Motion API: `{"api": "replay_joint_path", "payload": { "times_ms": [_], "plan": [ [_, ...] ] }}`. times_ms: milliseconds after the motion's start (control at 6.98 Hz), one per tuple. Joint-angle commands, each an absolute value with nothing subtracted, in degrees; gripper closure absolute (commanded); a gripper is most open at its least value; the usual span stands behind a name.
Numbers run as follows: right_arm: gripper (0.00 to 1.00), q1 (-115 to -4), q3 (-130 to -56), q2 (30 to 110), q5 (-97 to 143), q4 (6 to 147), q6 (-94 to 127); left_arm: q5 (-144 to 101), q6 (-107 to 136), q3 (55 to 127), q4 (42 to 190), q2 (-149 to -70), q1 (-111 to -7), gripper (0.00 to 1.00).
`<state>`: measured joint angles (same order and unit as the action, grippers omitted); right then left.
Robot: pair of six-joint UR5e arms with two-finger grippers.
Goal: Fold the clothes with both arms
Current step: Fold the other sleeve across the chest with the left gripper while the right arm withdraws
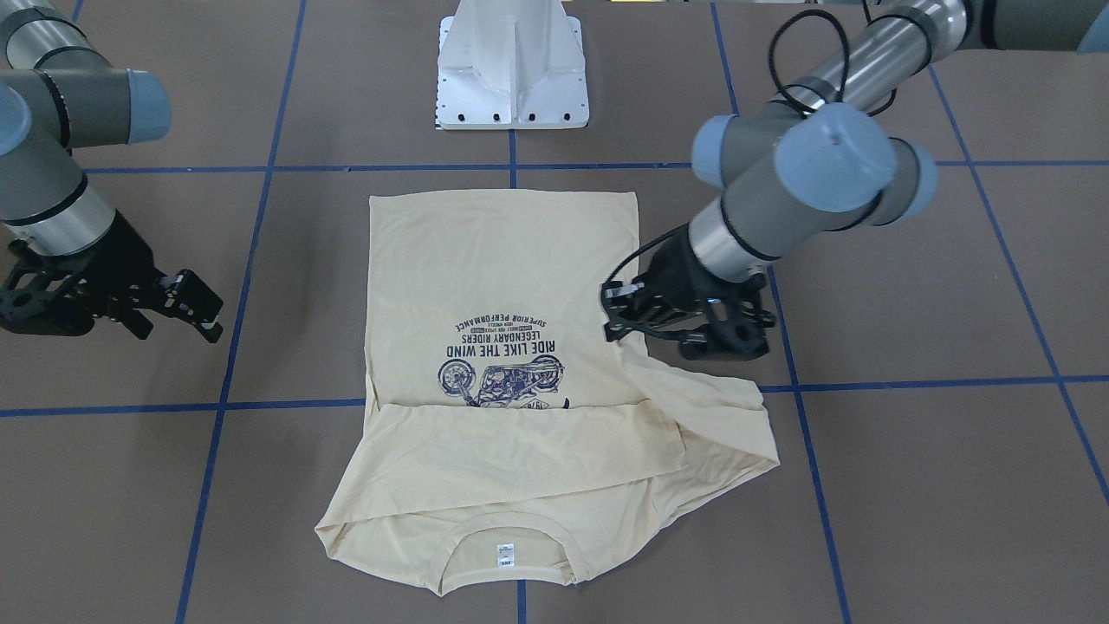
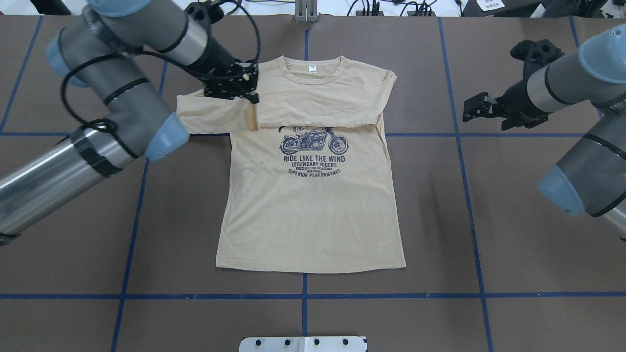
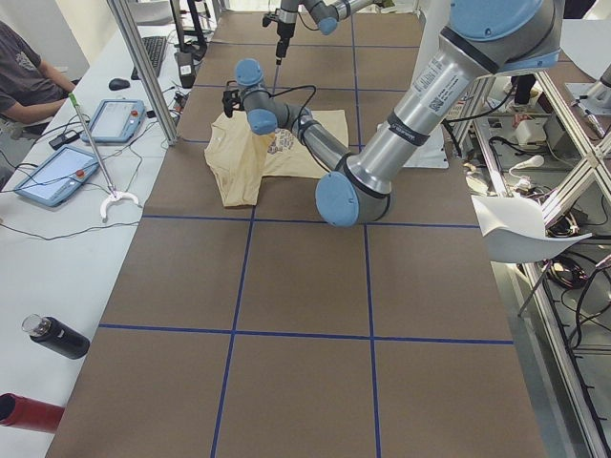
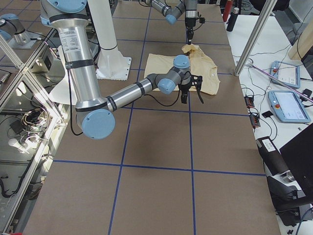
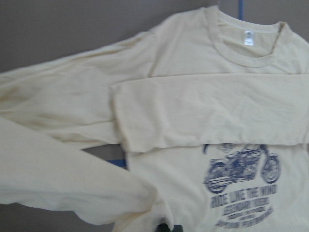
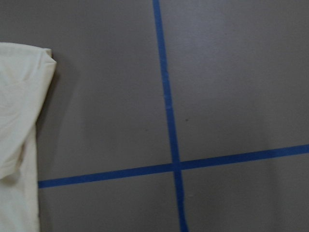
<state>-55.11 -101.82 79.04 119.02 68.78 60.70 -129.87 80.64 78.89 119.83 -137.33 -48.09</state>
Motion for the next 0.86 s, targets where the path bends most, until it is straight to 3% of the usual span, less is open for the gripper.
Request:
{"api": "replay_joint_path", "payload": {
  "times_ms": [0, 716],
  "plan": [
    [0.0, -56.6, -101.5, 83.9, 118.7, 67.2, 55.4, -120.9, 87.3, 64.1, 120.7, -154.1, -43.4, 1.0],
    [0.0, -56.6, -101.2, 85.8, 118.7, 65.3, 55.4, -106.1, 93.0, 54.8, 129.5, -158.7, -36.0, 1.0]
  ]
}}
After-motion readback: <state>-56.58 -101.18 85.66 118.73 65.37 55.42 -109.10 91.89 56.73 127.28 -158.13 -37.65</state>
